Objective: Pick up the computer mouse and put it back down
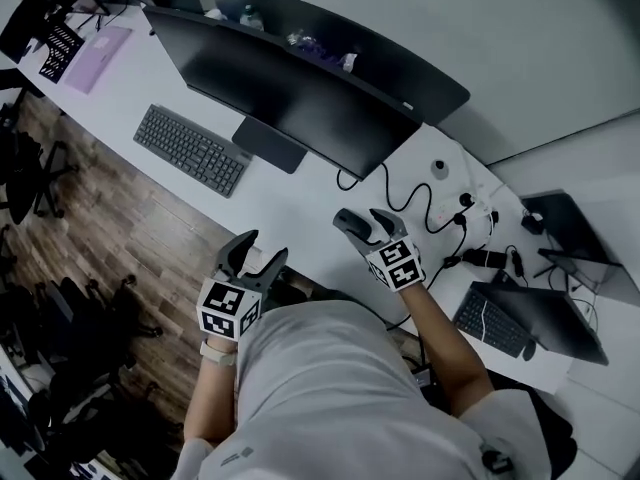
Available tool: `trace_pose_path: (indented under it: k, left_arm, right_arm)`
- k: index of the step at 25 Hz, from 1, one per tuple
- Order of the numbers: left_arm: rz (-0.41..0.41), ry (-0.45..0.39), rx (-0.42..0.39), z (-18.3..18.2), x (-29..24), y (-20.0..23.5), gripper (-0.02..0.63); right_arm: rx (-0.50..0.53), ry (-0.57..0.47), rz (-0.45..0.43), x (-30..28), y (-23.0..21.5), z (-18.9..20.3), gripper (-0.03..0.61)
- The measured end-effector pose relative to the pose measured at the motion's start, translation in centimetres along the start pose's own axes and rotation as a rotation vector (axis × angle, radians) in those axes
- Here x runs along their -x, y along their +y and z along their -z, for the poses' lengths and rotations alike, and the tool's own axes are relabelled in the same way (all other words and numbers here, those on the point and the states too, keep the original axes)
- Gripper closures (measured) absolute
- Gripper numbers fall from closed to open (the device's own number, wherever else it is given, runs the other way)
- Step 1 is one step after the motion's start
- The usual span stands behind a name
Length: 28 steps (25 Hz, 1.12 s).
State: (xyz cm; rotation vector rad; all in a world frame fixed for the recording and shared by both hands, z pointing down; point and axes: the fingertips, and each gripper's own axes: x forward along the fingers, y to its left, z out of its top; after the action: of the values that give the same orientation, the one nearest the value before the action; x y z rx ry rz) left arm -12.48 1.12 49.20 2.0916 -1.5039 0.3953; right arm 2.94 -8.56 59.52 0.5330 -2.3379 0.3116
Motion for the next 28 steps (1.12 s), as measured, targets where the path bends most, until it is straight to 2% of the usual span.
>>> trace_pose_path:
  k: [13,28]
  left_arm:
    - [0.16,0.011,-0.093,-2.6,-4.3,-2.4,0.347]
    - [0.357,-0.021,-0.179,-5.5,-7.4,-5.7,0.348]
  right_arm:
    - [-0.072,-0.182,0.107,7.5,0.3,-4.0,0.287]
    - [-0.141,-0.341,0.241,13.8,1.5,-5.6,0.287]
